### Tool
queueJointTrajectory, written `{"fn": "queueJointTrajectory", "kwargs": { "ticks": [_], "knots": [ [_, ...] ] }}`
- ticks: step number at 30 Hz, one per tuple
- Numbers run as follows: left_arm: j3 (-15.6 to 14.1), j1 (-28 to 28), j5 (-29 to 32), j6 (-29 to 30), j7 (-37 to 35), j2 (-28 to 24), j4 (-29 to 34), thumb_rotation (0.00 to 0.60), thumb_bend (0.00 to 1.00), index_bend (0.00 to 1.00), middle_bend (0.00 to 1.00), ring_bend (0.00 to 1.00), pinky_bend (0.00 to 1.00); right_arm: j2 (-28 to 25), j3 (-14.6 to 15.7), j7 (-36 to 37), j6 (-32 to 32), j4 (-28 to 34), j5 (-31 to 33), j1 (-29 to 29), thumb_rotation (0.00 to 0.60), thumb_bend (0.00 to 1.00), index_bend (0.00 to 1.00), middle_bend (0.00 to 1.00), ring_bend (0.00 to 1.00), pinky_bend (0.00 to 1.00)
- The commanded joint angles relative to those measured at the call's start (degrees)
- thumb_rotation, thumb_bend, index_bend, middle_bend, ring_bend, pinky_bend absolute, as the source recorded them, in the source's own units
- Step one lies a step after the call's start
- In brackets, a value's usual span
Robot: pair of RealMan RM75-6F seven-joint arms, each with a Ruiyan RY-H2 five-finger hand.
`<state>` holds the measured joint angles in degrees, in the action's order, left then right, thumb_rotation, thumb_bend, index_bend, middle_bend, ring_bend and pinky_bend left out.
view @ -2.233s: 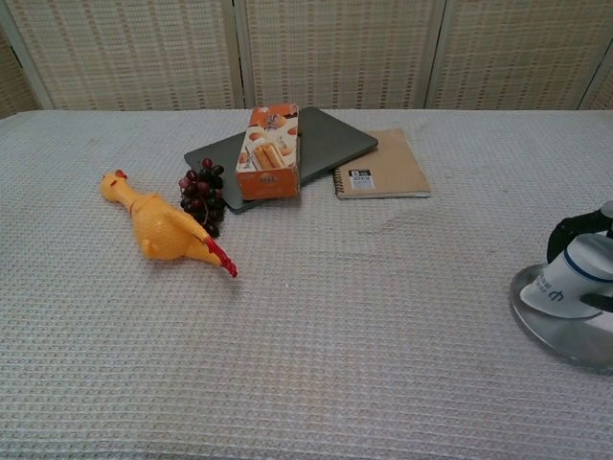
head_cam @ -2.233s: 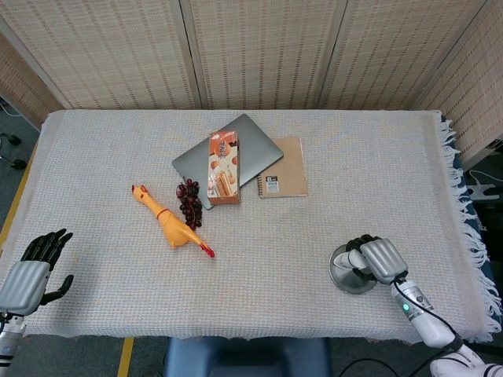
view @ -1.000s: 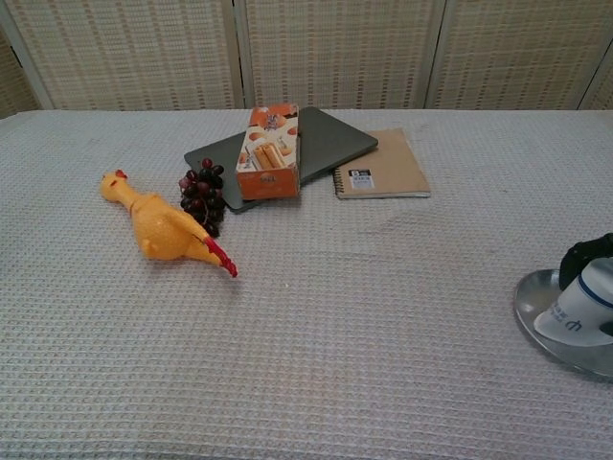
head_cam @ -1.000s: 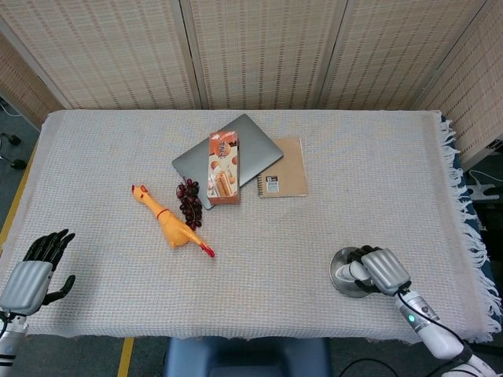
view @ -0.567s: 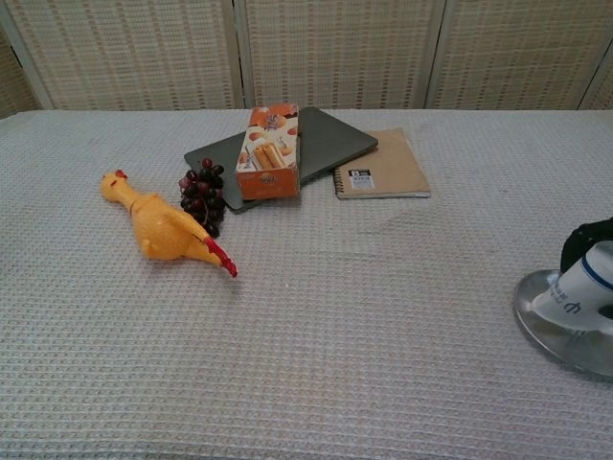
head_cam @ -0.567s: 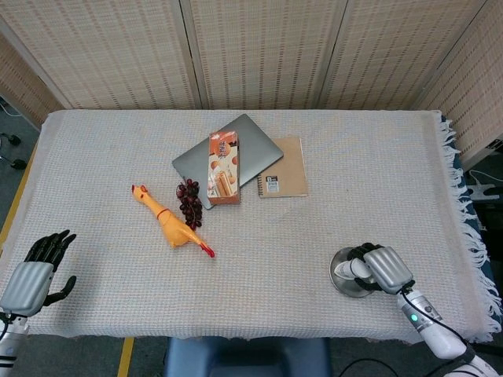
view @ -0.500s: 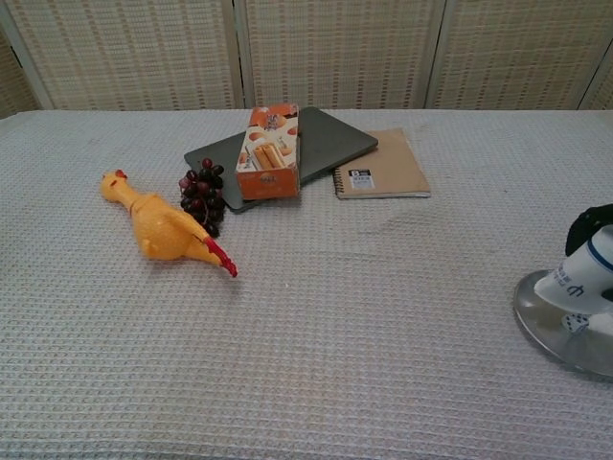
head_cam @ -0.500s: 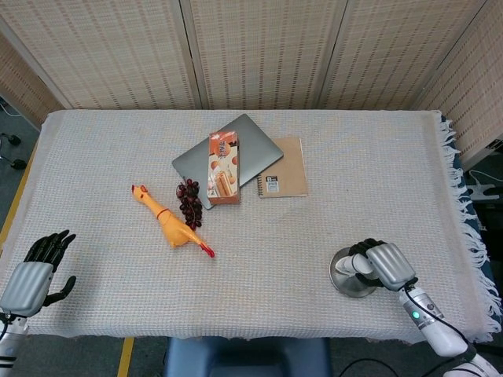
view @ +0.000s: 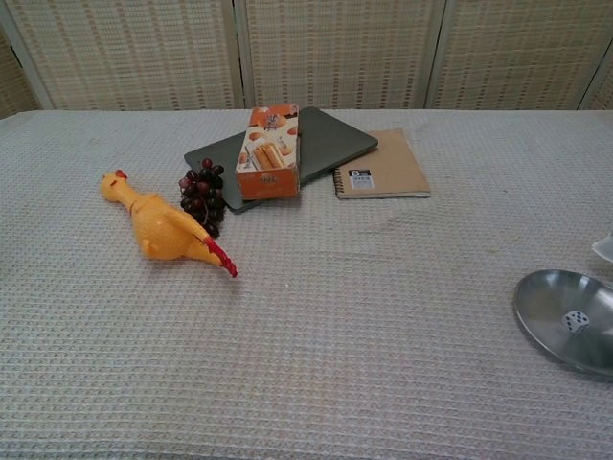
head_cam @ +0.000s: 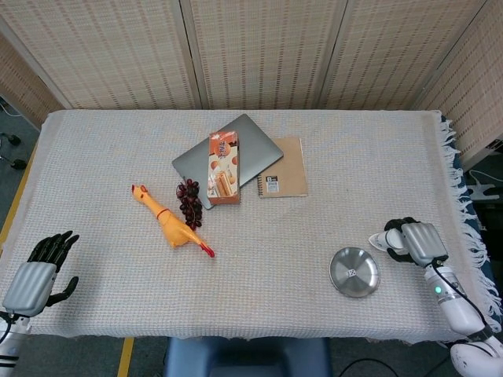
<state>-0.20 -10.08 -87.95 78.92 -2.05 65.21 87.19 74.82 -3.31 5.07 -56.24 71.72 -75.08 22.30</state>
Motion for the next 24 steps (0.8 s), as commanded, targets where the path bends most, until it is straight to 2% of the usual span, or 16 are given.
{"fn": "queueJointTrajectory", "kwargs": {
  "ticks": [1,6,8,11,15,20,24],
  "knots": [
    [0.11,-0.03,0.28,-0.14,0.0,0.03,0.03,0.6,0.4,0.0,0.0,0.0,0.08,3.19,0.07,-1.18,1.35,-4.21,0.78,0.71,0.6,0.2,0.37,0.34,0.21,0.44],
    [0.25,-0.06,0.7,-0.35,-0.28,-0.05,0.0,0.6,0.4,0.0,0.0,0.0,0.08,3.95,0.25,-4.07,0.16,-4.23,1.36,-0.16,0.6,0.2,0.08,0.13,0.06,0.35],
    [0.25,0.03,1.13,-0.56,-0.39,-0.27,0.25,0.6,0.4,0.0,0.0,0.0,0.08,3.46,0.52,-5.21,-0.51,-3.42,1.62,-0.87,0.6,0.19,0.01,0.05,0.02,0.29],
    [0.4,-0.07,1.49,-0.85,-0.3,-0.33,0.26,0.6,0.4,0.0,0.0,0.0,0.08,1.93,0.83,-6.59,-1.71,-0.73,1.7,-1.84,0.6,0.19,0.0,0.0,0.0,0.21],
    [0.31,-0.04,0.93,-0.45,-0.21,-0.4,0.5,0.6,0.4,0.0,0.0,0.0,0.08,-0.72,1.26,-6.72,-5.86,3.83,0.51,-4.12,0.6,0.19,0.0,0.0,0.0,0.14],
    [0.22,0.29,0.04,0.78,0.02,-0.43,0.74,0.6,0.4,0.0,0.0,0.0,0.08,-4.7,2.52,-7.23,-20.07,12.27,-4.98,-10.66,0.6,0.19,0.0,0.0,0.0,0.07],
    [0.12,0.4,-0.59,1.32,-0.29,-0.51,0.63,0.6,0.4,0.0,0.0,0.0,0.08,-7.15,5.05,-15.37,-27.41,19.01,-7.53,-15.42,0.6,0.19,0.0,0.0,0.0,0.02]
  ]
}}
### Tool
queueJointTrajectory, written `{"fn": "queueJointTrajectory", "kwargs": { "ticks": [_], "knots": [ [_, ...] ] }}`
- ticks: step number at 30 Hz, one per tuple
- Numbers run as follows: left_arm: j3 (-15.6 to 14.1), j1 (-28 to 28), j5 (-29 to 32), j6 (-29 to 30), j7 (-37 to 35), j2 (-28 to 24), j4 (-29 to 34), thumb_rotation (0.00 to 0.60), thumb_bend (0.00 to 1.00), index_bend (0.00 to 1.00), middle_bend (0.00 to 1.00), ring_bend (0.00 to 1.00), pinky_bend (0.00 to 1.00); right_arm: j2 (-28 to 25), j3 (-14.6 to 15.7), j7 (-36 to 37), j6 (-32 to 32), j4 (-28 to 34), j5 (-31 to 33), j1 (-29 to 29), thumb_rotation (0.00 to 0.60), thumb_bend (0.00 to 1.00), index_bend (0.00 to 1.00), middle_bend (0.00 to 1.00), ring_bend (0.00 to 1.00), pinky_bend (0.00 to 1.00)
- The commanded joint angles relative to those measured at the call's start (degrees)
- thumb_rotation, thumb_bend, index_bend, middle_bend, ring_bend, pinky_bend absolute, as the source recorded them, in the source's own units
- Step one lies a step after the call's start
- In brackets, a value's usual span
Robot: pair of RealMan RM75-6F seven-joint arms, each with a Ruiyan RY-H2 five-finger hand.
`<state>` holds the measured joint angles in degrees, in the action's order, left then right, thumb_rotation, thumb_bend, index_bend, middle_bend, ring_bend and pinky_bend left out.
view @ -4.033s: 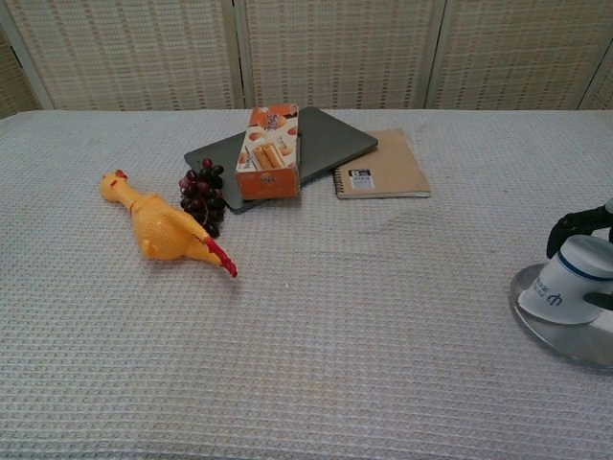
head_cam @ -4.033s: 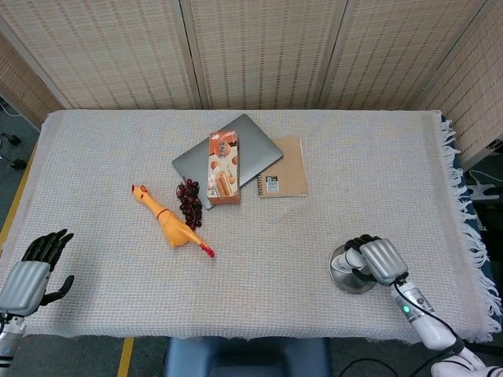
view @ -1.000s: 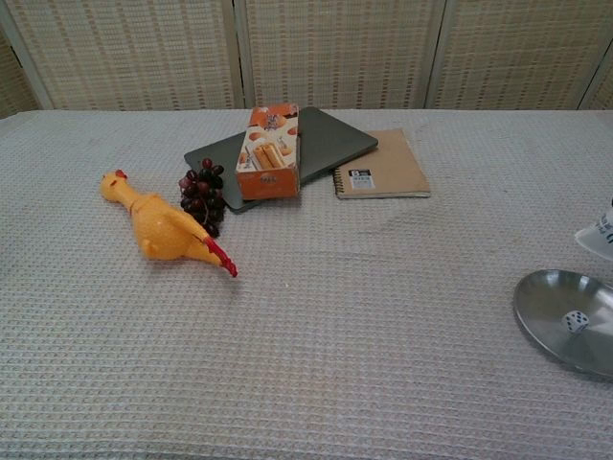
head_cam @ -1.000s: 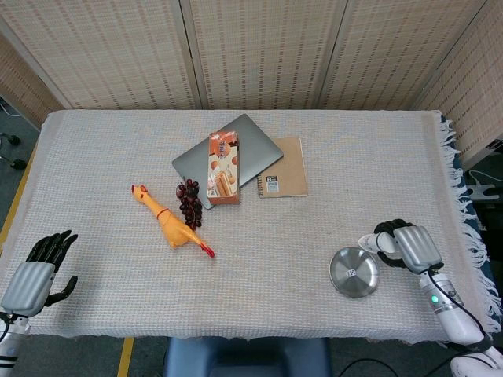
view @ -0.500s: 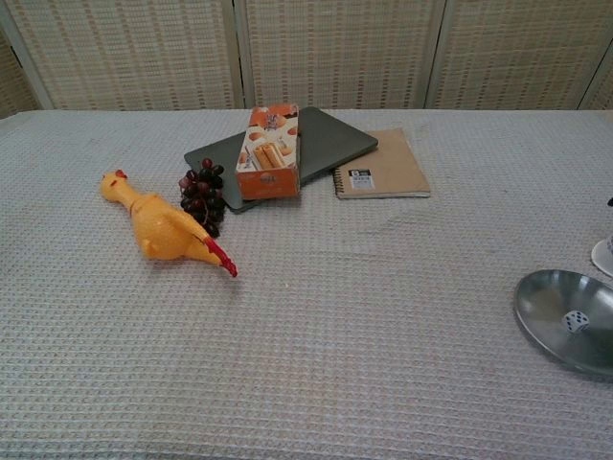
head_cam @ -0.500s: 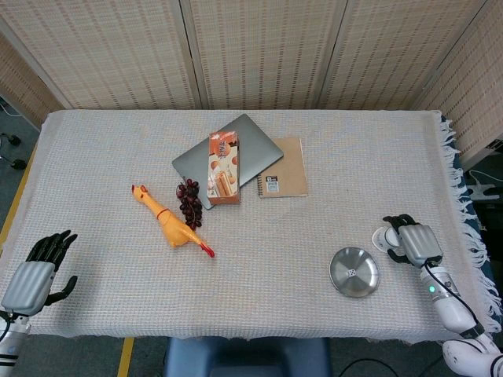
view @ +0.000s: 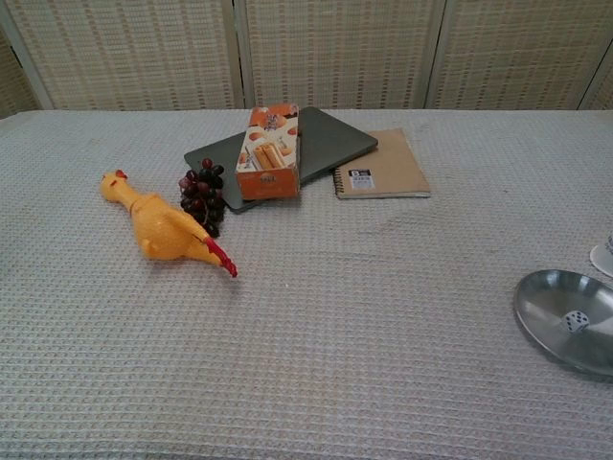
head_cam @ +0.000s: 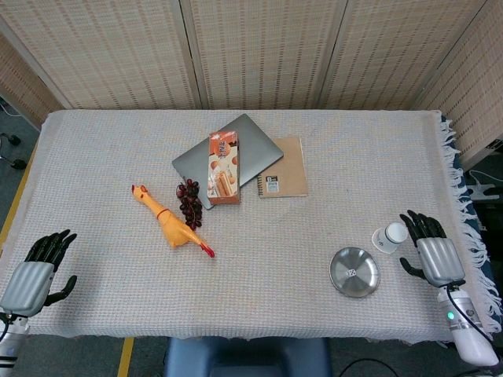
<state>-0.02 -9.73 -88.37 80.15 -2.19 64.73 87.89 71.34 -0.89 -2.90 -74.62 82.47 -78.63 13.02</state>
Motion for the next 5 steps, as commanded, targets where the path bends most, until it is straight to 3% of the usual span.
{"fn": "queueJointTrajectory", "kwargs": {
  "ticks": [1,5],
  "knots": [
    [-0.11,0.03,-0.2,0.03,-0.2,-0.03,-0.1,0.6,0.4,0.0,0.0,0.0,0.08,-3.78,2.67,-8.94,-10.39,9.33,-4.28,-6.84,0.6,0.19,0.0,0.0,0.0,0.01],
    [-0.23,0.04,-0.27,-0.08,-0.49,-0.11,-0.13,0.6,0.4,0.0,0.0,0.0,0.08,-3.54,2.08,-9.53,-14.4,10.35,-7.11,-8.16,0.6,0.19,0.0,0.0,0.0,0.0]
  ]
}}
